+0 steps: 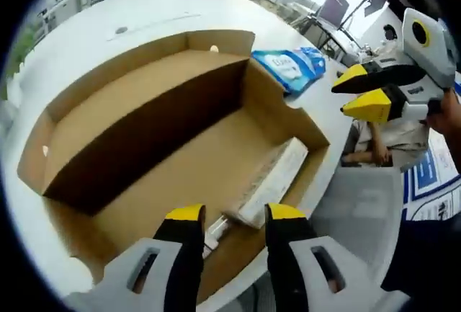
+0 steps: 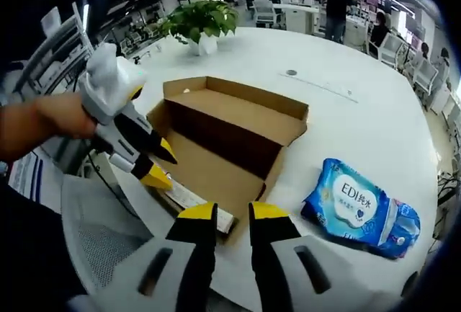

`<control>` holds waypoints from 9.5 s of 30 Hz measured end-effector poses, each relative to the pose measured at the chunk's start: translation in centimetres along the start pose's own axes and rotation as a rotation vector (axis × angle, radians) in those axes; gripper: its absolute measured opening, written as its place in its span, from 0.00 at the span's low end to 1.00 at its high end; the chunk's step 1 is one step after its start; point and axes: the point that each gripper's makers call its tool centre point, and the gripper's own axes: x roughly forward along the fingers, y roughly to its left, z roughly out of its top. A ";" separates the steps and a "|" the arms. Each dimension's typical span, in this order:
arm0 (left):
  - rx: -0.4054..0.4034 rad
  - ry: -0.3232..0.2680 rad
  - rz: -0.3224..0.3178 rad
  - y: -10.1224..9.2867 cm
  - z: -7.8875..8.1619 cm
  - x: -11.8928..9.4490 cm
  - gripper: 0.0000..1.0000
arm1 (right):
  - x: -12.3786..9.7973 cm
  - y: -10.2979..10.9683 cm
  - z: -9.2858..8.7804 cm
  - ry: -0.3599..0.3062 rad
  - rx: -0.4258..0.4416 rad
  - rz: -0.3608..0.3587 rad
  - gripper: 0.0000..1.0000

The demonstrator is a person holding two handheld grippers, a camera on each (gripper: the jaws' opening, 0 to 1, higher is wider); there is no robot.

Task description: Operate the shoe box by opening the lid, removing the specified soft item, and placing it in the target area until the item is outside and the box remains undamaged.

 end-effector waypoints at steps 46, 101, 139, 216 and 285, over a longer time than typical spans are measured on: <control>-0.067 -0.067 -0.033 0.8 1.4 1.1 0.32 | 9.9 4.2 -5.8 0.492 -0.616 0.426 0.21; 0.414 -0.663 0.042 -2.6 -1.3 -9.7 0.44 | -1.4 4.0 0.8 0.375 -0.875 0.392 0.17; 0.535 -0.519 0.026 -5.8 0.4 -5.8 0.38 | -6.7 -8.0 -4.8 0.466 -0.831 0.293 0.17; 0.607 -0.372 0.009 -14.3 12.1 3.6 0.31 | -8.1 -32.0 -5.8 0.481 -0.811 0.272 0.17; 0.513 -0.330 0.031 -14.1 12.0 5.2 0.31 | -3.7 -36.4 -5.1 0.386 -0.749 0.248 0.28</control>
